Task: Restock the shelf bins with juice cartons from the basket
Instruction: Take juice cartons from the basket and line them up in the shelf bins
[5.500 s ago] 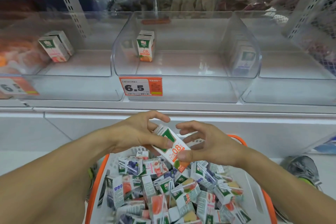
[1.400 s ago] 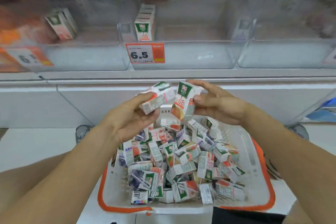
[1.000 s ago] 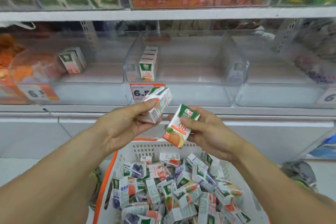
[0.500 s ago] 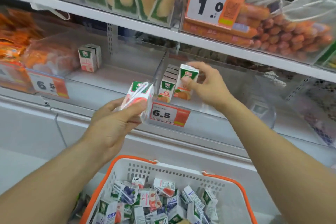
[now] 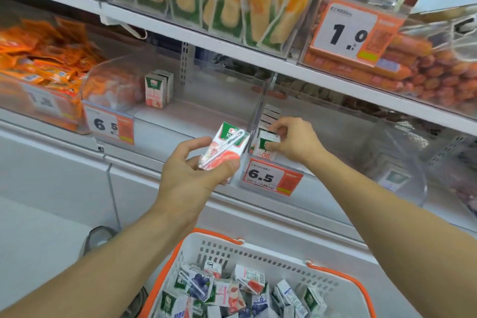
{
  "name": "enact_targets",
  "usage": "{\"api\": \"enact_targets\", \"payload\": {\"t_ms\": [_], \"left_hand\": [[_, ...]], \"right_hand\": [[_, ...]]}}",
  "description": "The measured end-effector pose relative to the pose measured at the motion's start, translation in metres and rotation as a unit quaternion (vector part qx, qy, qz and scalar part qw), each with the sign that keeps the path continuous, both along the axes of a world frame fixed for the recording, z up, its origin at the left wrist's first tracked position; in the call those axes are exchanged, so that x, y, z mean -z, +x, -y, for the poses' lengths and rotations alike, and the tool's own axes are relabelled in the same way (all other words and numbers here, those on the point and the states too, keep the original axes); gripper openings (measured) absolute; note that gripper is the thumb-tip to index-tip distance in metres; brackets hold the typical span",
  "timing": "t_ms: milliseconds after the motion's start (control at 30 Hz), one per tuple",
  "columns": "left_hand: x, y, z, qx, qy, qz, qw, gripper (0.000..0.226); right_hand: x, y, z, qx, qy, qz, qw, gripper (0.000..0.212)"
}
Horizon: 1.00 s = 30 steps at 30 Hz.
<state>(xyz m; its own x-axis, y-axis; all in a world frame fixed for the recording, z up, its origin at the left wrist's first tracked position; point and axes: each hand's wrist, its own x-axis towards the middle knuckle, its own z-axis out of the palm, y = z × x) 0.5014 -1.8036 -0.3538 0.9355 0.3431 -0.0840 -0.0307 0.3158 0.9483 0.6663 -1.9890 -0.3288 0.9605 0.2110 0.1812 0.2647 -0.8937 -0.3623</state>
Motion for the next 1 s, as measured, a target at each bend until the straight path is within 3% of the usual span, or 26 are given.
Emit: {"api": "enact_targets", "payload": {"t_ms": [67, 133, 233, 333, 467, 533, 567, 600, 633, 667, 733, 867, 1000], "left_hand": [[-0.003, 0.000, -0.002, 0.039, -0.073, -0.019, 0.996, 0.052], [-0.007, -0.001, -0.004, 0.119, -0.183, -0.050, 0.975, 0.042], [-0.015, -0.003, -0.013, 0.197, -0.252, -0.082, 0.944, 0.031], [-0.022, -0.007, -0.019, 0.246, -0.234, -0.084, 0.937, 0.043], [-0.026, -0.015, -0.040, 0.267, -0.196, -0.045, 0.942, 0.053], [-0.026, -0.016, -0.057, 0.219, -0.173, -0.022, 0.960, 0.060], [-0.024, -0.013, -0.066, 0.164, -0.109, -0.009, 0.980, 0.054], [-0.019, -0.007, -0.076, 0.086, 0.015, 0.005, 0.996, 0.043], [-0.014, 0.000, -0.085, -0.020, 0.184, 0.019, 0.983, 0.029], [-0.008, 0.008, -0.097, -0.111, 0.337, 0.042, 0.934, 0.017], [0.003, 0.027, -0.121, -0.192, 0.505, 0.091, 0.837, 0.022], [0.019, 0.061, -0.175, -0.168, 0.670, 0.046, 0.721, 0.042], [0.042, 0.088, -0.202, -0.159, 0.657, 0.026, 0.736, 0.038]], "right_hand": [[-0.015, -0.016, 0.002, -0.014, 0.000, 0.041, 0.999, 0.044], [-0.036, -0.043, 0.006, -0.084, 0.065, 0.092, 0.990, 0.036], [-0.067, -0.087, 0.008, -0.265, 0.154, -0.007, 0.952, 0.054], [-0.070, -0.100, -0.003, -0.336, 0.116, -0.079, 0.931, 0.066], [-0.061, -0.100, -0.027, -0.341, 0.171, -0.039, 0.924, 0.047], [-0.056, -0.100, -0.042, -0.336, 0.216, -0.001, 0.917, 0.045], [-0.054, -0.098, -0.052, -0.327, 0.230, 0.030, 0.916, 0.045], [-0.050, -0.094, -0.064, -0.315, 0.234, 0.075, 0.917, 0.045], [-0.048, -0.087, -0.078, -0.304, 0.228, 0.123, 0.917, 0.045], [-0.044, -0.079, -0.093, -0.295, 0.219, 0.166, 0.915, 0.046], [-0.037, -0.059, -0.126, -0.277, 0.211, 0.199, 0.916, 0.047], [-0.020, 0.002, -0.188, -0.207, 0.216, 0.157, 0.941, 0.041], [0.001, 0.065, -0.243, -0.183, 0.163, 0.102, 0.964, 0.034]]}}
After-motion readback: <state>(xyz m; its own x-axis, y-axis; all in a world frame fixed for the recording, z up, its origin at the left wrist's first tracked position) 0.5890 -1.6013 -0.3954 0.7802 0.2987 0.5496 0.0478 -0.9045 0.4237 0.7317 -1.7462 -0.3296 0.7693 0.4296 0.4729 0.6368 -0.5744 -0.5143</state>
